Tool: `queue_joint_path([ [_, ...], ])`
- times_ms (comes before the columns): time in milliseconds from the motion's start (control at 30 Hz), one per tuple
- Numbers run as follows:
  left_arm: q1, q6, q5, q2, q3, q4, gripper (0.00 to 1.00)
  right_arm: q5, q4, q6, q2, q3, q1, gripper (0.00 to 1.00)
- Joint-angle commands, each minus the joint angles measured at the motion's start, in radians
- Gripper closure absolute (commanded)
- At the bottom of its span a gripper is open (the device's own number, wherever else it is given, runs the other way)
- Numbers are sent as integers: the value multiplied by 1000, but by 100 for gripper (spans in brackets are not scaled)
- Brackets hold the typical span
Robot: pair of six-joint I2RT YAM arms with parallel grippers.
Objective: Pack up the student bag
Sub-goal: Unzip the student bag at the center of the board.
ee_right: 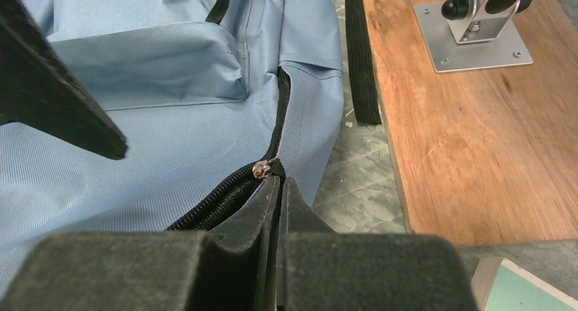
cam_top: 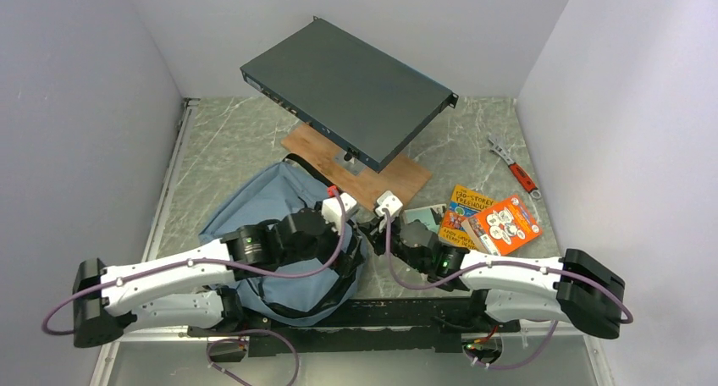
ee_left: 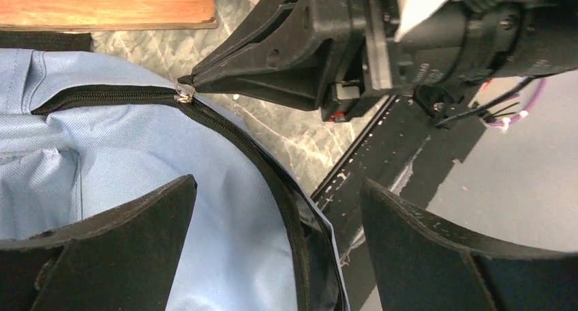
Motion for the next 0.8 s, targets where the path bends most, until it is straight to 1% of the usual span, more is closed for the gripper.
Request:
queue_joint_path([
  [0, -40, 0, -149, 70, 52, 0, 11, -4, 66, 31, -57, -16, 8, 100],
  [67, -43, -21, -190, 90, 48, -16, 22, -3, 64, 35, -72, -21, 8, 100],
  [133, -43, -34, -217, 115, 47, -28, 35, -5, 55, 39, -86, -22, 8, 100],
  [200, -43, -42, -242, 135, 53, -41, 42, -4, 49, 40, -100, -26, 9, 100],
  [300, -43, -37, -252, 173, 70, -56, 46, 3, 41, 44, -115, -31, 11, 100],
  [400, -43, -34, -240, 202, 87, -65, 53, 4, 39, 48, -123, -33, 12, 100],
  [467, -43, -34, -244, 210, 89, -70, 54, 4, 36, 48, -123, -30, 13, 100],
  [500, -43, -29, -241, 213, 90, -72, 53, 5, 36, 49, -122, -29, 14, 100],
  [533, -43, -24, -230, 213, 91, -69, 49, 3, 36, 50, -121, -28, 14, 100],
  [633, -43, -22, -189, 209, 83, -50, 24, -4, 36, 49, -116, -21, 17, 100],
  [667, -43, -27, -184, 209, 77, -41, 20, -6, 36, 50, -113, -20, 18, 100],
  [700, -44, -33, -186, 209, 73, -37, 17, -6, 34, 49, -113, -17, 20, 100],
  [767, -43, -37, -195, 224, 68, -44, 16, -6, 34, 49, -117, -15, 22, 100],
])
